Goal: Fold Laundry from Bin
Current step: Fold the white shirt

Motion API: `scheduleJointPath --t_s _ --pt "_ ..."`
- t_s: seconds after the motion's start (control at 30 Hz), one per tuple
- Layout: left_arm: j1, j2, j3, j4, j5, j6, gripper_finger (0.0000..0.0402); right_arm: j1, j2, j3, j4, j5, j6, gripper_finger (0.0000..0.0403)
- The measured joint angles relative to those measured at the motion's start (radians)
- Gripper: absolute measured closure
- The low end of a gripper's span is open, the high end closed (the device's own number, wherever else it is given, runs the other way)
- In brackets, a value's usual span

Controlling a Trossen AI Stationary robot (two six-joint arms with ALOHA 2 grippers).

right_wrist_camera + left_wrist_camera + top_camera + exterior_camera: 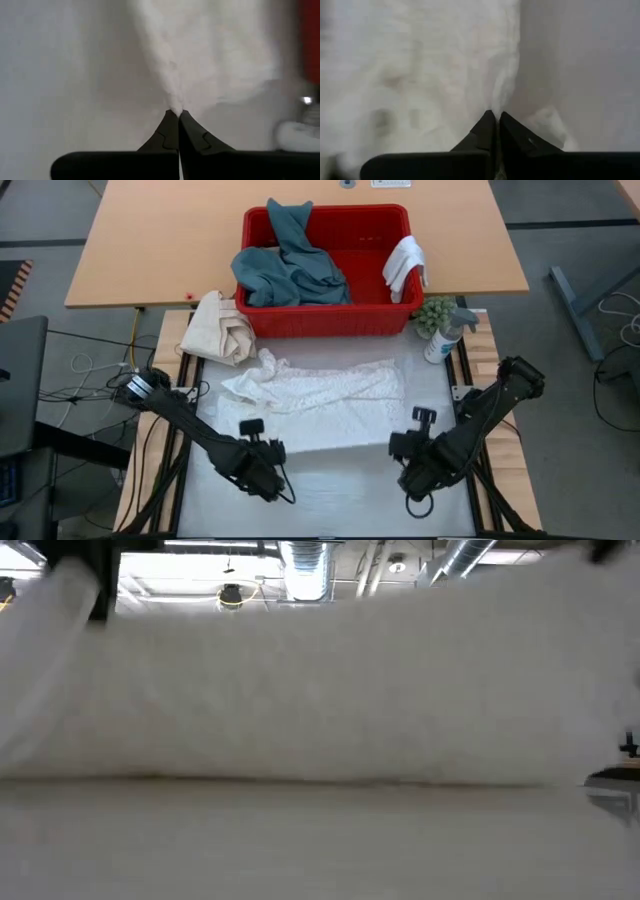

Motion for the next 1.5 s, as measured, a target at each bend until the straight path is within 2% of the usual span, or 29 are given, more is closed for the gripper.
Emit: scheduleJointPath --t_s 0.13,0.27,0.37,0.53,0.67,0.77,0.83,0.9,0.97,1.1,1.23,1.37,1.43,1.5 --pt "0.000 -0.048 0.177 -0.250 -0.132 -0.064 0.0401 -0.038 -0.021 0.121 0.003 0.188 0.004 0.0386" --pt "0.005 -0.147 0.282 -0.219 -0.167 -0.065 0.0401 -0.079 -0.036 0.248 0.002 0.356 -0.024 0.0386" --pt "0.014 -0.211 0.340 -0.250 -0.150 -0.117 0.0401 -0.102 -0.037 0.351 0.004 0.431 -0.073 0.0386" --pt "0.015 -0.327 0.403 -0.201 -0.145 -0.152 0.0401 -0.100 -0.038 0.503 0.003 0.437 -0.205 0.0386" --pt "0.013 -0.394 0.476 -0.151 -0.092 -0.174 0.0401 -0.067 -0.044 0.612 0.002 0.367 -0.280 0.0386" --pt "0.010 -0.428 0.531 -0.072 -0.056 -0.146 0.0401 -0.027 -0.045 0.687 0.003 0.379 -0.308 0.0386" --pt "0.007 -0.442 0.569 -0.052 -0.104 -0.118 0.0401 -0.005 -0.045 0.720 0.003 0.478 -0.310 0.0386" --pt "0.008 -0.451 0.596 -0.071 -0.203 -0.089 0.0401 -0.006 -0.053 0.730 0.003 0.608 -0.311 0.0386" --pt "0.024 -0.460 0.604 -0.109 -0.298 -0.059 0.0401 -0.042 -0.068 0.731 0.003 0.677 -0.343 0.0386" --pt "0.145 -0.463 0.604 -0.184 -0.409 -0.016 0.0401 -0.189 -0.083 0.731 0.003 0.701 -0.389 0.0386" --pt "0.329 -0.448 0.604 -0.216 -0.411 0.103 0.0401 -0.393 -0.085 0.731 0.003 0.650 -0.495 0.0386" --pt "0.564 -0.417 0.604 -0.186 -0.409 0.382 0.0401 -0.624 -0.084 0.730 0.004 0.632 -0.682 0.0386" --pt "0.700 -0.402 0.603 -0.108 -0.401 0.562 0.0401 -0.738 -0.083 0.730 0.013 0.628 -0.783 0.0386" --pt "0.826 -0.382 0.603 0.002 -0.349 0.737 0.0401 -0.842 -0.082 0.730 0.034 0.625 -0.881 0.0386"
